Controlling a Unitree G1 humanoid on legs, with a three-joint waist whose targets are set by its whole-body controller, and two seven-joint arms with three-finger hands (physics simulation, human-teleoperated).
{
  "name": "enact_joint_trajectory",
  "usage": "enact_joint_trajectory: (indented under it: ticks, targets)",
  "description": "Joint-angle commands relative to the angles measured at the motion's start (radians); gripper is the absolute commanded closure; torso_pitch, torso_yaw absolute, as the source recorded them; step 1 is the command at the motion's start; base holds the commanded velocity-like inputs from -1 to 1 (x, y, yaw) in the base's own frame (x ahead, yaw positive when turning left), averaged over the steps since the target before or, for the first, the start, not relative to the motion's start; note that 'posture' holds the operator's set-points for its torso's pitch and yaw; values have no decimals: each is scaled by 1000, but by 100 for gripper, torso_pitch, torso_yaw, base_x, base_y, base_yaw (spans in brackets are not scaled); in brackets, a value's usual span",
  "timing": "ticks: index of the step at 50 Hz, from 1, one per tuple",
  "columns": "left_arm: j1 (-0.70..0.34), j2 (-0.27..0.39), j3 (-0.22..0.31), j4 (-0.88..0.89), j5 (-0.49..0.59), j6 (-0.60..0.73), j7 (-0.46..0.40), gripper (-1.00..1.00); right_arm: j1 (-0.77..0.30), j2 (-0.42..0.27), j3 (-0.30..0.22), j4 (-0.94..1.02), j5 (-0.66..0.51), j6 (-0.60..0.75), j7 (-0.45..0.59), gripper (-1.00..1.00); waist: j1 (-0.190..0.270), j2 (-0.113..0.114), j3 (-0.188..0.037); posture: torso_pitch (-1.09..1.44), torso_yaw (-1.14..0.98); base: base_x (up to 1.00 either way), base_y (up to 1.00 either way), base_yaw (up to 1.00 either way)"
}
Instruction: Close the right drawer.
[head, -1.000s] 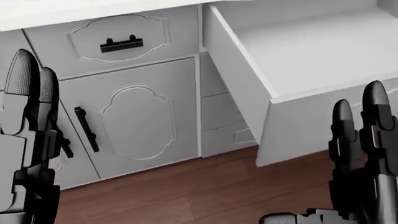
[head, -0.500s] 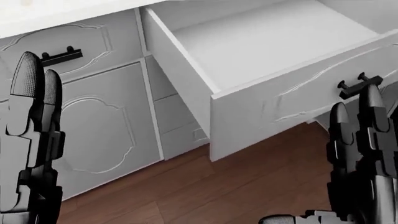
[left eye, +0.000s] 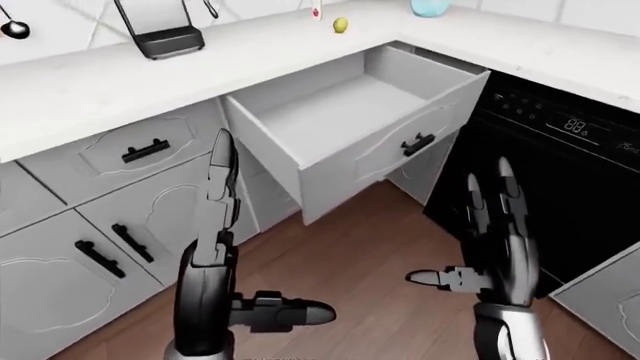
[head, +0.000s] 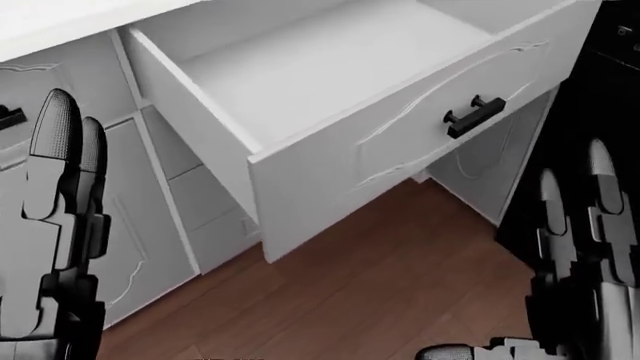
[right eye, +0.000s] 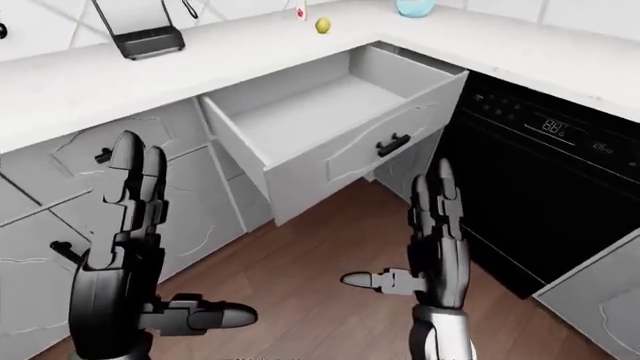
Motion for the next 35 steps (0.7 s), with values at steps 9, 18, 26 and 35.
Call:
enact_joint_trajectory:
  ticks: [9,18,26,35]
  targets:
    - [-7,0,2,-43,-3,-22,8,-100,-15,-1,9,-41,-1,-32,10,-100,17,70,-1,0,0,0,0,-33]
    - [-10,0,2,-41,-3,-21,9,-100,-12,1,13,-44,-4,-33,11,-100,20,-15,-14,0,0,0,0,-33]
    - [-6,1,0,-41,-1,-25,11,-100,-12,0,13,-41,-4,-32,11,-100,1,-25,-17,0,0,0,0,-33]
    - [-10,0,-2,-39,2,-23,12,-100,-15,-1,13,-40,-6,-31,11,-100,25,60,-12,0,0,0,0,-33]
